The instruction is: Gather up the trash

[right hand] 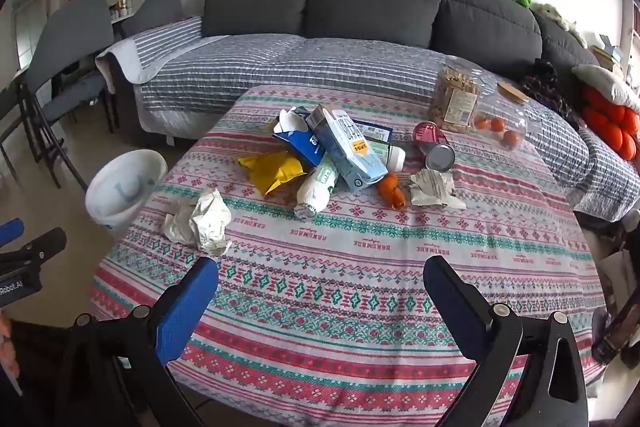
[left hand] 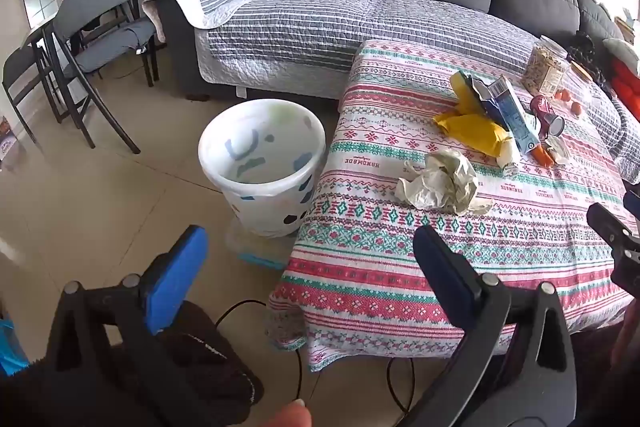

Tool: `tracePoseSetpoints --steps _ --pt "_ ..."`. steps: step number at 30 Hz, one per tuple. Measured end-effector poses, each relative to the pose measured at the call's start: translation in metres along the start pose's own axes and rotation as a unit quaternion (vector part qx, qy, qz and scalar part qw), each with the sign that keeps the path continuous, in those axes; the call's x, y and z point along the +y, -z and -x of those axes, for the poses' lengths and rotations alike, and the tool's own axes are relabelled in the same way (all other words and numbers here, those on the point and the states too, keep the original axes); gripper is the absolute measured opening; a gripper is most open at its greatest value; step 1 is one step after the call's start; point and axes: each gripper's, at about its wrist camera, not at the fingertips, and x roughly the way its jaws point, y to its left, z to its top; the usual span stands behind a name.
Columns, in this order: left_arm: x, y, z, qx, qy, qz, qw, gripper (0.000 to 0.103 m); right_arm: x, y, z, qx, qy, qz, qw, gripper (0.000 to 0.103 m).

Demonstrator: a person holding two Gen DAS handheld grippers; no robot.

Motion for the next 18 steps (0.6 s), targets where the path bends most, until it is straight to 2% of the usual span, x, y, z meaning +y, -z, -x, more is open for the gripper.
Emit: tracePoseSetpoints --steps 18 --pt "0.0015 0.0003 0.0015 0.001 0.004 0.004 1.0 0.102 0.0042 0.0018 -0.0013 0.002 -0.004 -0.002 1.0 0.103"
